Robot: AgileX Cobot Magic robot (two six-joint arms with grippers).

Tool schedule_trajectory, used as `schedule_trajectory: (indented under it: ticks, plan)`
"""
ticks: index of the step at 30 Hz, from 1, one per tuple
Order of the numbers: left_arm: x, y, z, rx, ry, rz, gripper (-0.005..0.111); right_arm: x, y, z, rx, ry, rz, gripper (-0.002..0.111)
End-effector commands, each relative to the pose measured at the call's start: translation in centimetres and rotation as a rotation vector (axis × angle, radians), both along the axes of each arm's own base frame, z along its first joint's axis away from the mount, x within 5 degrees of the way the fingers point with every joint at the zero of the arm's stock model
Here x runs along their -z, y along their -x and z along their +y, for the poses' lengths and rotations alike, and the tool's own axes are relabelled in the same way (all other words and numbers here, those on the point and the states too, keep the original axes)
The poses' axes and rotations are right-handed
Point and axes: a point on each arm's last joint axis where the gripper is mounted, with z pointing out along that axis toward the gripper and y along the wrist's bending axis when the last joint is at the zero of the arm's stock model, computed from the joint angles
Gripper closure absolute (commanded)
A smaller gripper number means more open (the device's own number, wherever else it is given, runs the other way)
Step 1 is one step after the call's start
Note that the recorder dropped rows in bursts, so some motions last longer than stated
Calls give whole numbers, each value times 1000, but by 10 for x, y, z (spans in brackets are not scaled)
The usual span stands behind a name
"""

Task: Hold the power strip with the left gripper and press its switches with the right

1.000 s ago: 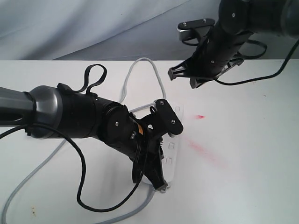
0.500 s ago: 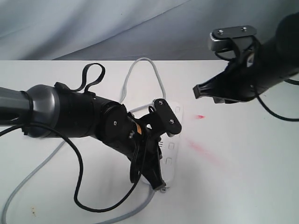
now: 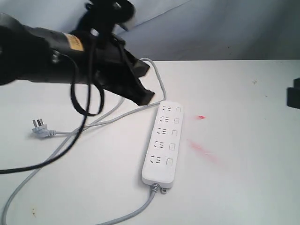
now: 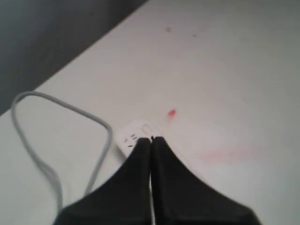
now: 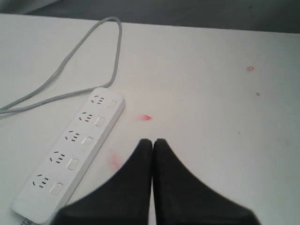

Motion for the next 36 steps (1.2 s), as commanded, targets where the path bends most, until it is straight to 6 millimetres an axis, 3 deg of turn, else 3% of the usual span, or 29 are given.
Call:
schedule_trajectory:
  ticks: [1,7,13,17,21,27,30,33,36]
  plan:
    - [-15,8,44,-131,79,-29,107,3,37,-28,74,-54,-102,108]
    - [-14,39,102,-300,175,-91,107,11,72,-50,105,-100,-172,108]
    - [-13,91,150,-425,303,-215,107,28,95,-64,112,-135,-238,108]
    - [-7,128,172,-465,357,-303,107,32,110,-74,119,-168,-316,108]
    - [-1,161,187,-483,425,-415,107,35,123,-84,148,-173,-356,108]
    - [13,195,200,-493,535,-564,107,35,122,-83,139,-181,-359,108]
    - [28,200,203,-503,565,-612,107,36,120,-78,100,-216,-408,108]
    - [44,198,205,-524,585,-630,107,38,113,-67,12,-243,-565,108]
    - [60,194,205,-550,605,-585,107,60,105,-57,-61,-169,-644,108]
